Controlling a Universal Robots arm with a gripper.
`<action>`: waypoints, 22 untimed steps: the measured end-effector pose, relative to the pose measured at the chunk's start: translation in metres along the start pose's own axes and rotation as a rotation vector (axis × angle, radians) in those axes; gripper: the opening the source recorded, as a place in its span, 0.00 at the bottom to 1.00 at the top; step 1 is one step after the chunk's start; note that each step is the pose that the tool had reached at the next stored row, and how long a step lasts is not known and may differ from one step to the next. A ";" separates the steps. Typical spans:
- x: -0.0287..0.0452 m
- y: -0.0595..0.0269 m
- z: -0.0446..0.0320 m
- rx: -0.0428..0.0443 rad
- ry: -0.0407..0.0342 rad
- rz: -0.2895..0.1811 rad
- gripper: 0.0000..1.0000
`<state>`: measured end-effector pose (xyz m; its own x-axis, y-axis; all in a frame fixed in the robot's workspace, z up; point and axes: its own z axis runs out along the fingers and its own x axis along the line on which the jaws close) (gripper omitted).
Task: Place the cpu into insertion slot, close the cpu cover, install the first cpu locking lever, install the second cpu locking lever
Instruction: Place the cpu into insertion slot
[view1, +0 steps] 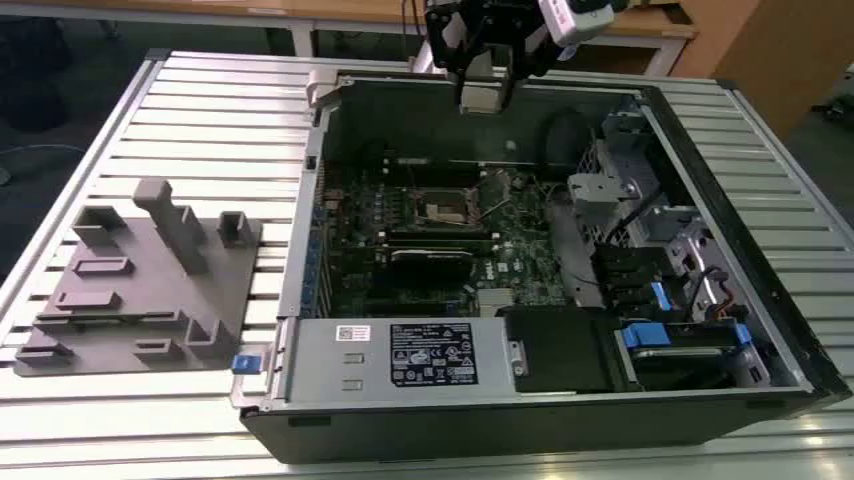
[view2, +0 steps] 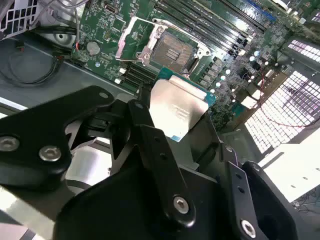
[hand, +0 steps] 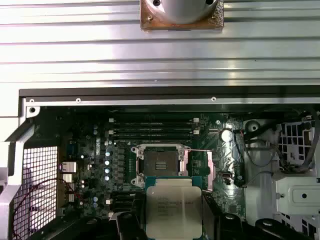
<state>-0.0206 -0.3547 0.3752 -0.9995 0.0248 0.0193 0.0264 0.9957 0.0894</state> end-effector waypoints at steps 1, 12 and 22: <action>0.0000 0.0000 0.0000 0.0000 0.0000 0.000 0.54; 0.0000 0.0000 0.0000 0.0001 0.0001 0.000 0.54; -0.0001 -0.0003 0.0038 0.0001 0.0000 0.000 0.54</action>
<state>-0.0206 -0.3547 0.3713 -0.9995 0.0248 0.0193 0.0264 0.9957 0.0893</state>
